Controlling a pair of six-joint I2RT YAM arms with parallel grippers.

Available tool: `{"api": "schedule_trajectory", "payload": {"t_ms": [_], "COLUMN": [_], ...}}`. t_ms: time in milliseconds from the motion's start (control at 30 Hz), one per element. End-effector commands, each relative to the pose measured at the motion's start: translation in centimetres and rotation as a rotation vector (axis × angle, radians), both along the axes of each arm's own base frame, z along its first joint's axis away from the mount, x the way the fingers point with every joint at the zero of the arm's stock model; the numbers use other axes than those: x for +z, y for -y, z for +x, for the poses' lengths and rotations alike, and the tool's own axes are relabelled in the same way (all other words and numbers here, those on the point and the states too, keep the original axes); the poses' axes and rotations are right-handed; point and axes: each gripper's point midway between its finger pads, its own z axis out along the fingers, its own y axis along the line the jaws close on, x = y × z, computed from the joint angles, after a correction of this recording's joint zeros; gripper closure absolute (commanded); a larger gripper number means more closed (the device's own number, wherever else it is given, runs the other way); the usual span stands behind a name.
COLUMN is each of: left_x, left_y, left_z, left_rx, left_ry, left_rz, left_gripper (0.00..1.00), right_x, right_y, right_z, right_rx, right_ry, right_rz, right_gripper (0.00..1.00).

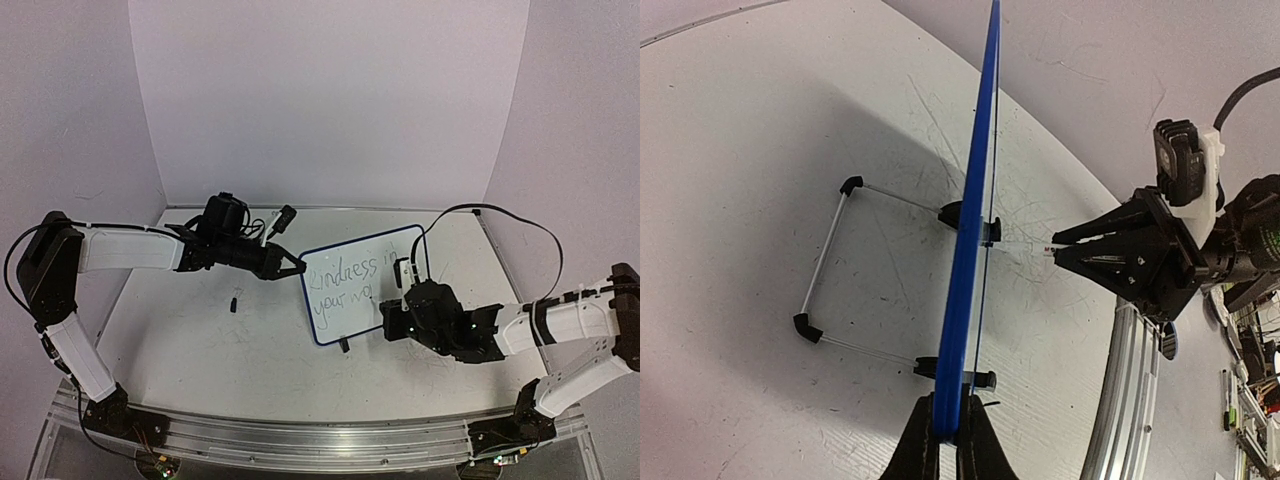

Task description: Write a sentence on the whiteboard

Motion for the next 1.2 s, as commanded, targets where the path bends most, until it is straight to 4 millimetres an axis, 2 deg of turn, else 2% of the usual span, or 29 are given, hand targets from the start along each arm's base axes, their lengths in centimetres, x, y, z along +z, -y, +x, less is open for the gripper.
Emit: {"api": "schedule_trajectory", "payload": {"t_ms": [0,167,433,667,967,1167], "left_x": [-1.4,-1.3,-1.2,-1.2,-1.2,-1.2], "left_y": [-0.4,-0.5,-0.5,-0.6,-0.5,-0.4], "left_z": [-0.3,-0.4,-0.4,-0.4,-0.4,-0.3], "left_rx": [-0.005,-0.003,-0.002,-0.001,-0.002,-0.004], "left_ry": [0.027,0.032,0.035,0.039,0.037,0.034], "left_rz": [0.063,0.063,0.063,0.064,0.064,0.061], "left_gripper": [1.00,1.00,1.00,1.00,1.00,1.00], "right_x": [0.1,1.9,3.4,3.1,4.0,2.0], "right_y": [0.0,-0.2,0.3,1.0,2.3,1.5], "right_z": [0.4,1.5,2.4,2.5,1.0,1.0], "right_rx": [-0.025,-0.065,-0.104,-0.132,-0.110,-0.067], "right_ry": [0.010,0.060,0.107,0.095,0.084,0.029], "right_rz": [-0.003,0.012,0.007,0.006,0.061,0.048], "right_gripper": [1.00,1.00,1.00,1.00,1.00,1.00]}}
